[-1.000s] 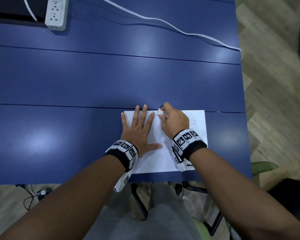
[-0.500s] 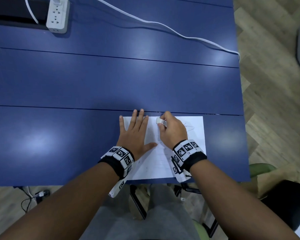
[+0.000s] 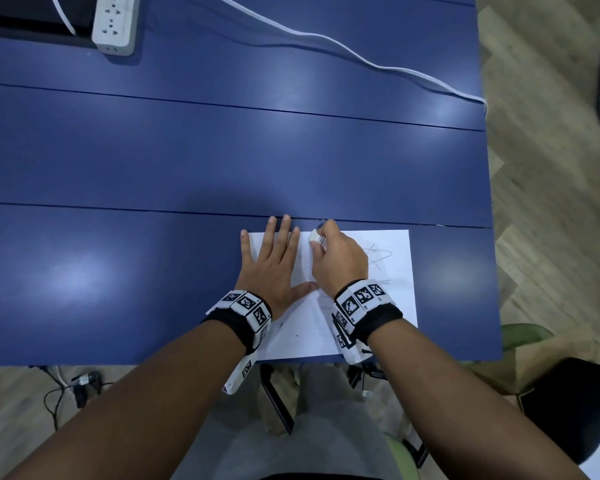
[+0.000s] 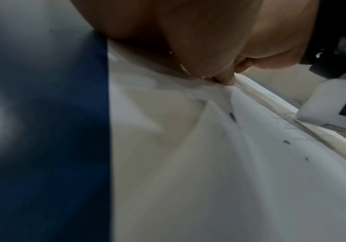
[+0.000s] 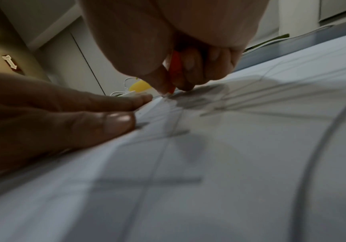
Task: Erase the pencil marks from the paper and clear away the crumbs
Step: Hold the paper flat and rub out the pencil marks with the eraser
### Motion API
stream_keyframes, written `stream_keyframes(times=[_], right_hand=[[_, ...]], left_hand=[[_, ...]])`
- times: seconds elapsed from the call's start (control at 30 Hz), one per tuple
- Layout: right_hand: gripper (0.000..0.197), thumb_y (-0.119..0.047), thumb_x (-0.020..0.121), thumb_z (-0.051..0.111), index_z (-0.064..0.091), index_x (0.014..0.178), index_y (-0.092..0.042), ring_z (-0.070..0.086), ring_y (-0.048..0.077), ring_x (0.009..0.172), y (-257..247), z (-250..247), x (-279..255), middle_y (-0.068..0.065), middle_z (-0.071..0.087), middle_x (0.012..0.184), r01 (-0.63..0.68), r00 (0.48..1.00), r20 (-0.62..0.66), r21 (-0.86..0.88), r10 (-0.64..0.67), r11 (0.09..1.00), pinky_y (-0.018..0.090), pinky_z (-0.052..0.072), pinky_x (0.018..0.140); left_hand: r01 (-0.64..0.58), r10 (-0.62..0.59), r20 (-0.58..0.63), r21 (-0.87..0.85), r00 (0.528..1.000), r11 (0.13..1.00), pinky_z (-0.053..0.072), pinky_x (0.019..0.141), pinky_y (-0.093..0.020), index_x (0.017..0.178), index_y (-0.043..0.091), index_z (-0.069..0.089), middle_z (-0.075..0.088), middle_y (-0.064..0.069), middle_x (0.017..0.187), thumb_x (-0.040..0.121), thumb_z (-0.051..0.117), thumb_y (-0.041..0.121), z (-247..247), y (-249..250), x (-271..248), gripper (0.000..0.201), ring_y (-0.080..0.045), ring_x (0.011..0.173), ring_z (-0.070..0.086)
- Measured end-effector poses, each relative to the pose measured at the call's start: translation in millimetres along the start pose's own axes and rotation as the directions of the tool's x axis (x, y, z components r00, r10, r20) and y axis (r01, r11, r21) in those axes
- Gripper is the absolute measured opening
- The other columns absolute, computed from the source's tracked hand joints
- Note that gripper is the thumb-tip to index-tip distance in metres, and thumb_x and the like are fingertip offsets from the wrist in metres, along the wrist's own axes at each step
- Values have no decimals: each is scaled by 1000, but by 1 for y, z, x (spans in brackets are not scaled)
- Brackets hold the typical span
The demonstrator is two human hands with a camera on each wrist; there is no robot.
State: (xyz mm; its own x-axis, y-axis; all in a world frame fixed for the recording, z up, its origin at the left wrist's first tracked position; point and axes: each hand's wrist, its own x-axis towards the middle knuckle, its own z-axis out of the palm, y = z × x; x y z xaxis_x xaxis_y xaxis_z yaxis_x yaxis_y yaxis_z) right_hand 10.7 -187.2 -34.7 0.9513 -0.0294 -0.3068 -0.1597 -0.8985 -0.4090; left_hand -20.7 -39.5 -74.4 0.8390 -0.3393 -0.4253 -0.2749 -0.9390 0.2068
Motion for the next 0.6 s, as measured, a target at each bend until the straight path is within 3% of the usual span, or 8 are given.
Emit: stream_keyframes(times=[0.13,0.27,0.37,0.5,0.6], right_hand=[[18,-26,96,52,49,110,-16,62,28,83,-4,0,3,1,64,87,-79,995,-60,28,80,997,31,37,63],[18,-26,96,53,50,111,-17,63,27,86,-10,5,0,2,68,93,-18,999,-33,4,18,1000,31,42,64],[17,-25,95,54,50,109,-16,62,27,82,-5,2,4,2,65,86,-72,994,-87,19,74,997,30,37,62],[15,-24,95,54,51,108,-17,63,27,79,-11,6,0,2,66,84,-71,993,-89,50,75,996,34,46,64],[16,-24,95,54,51,109,-15,62,28,81,-6,3,4,2,65,85,-40,995,-90,23,42,999,32,42,63]], left_hand=[[5,-5,16,5,1000,1000,-10,116,-70,157,12,-19,-33,-7,163,79,-10,85,-2,0,1,107,-27,150,-32],[16,-16,31,23,999,1000,-10,116,-70,156,12,-21,-33,-8,163,77,-15,83,-3,2,1,106,-28,150,-31],[5,-5,14,14,1000,1000,-8,116,-71,158,12,-15,-29,-8,164,79,-11,84,-2,2,1,107,-29,151,-27],[12,-12,17,20,1000,1000,-10,116,-70,159,12,-13,-28,-8,165,76,-19,85,-2,1,1,111,-29,151,-27],[-2,2,9,4,1000,1000,-11,115,-71,159,11,-12,-27,-8,165,79,-10,84,-1,0,2,108,-29,152,-25]])
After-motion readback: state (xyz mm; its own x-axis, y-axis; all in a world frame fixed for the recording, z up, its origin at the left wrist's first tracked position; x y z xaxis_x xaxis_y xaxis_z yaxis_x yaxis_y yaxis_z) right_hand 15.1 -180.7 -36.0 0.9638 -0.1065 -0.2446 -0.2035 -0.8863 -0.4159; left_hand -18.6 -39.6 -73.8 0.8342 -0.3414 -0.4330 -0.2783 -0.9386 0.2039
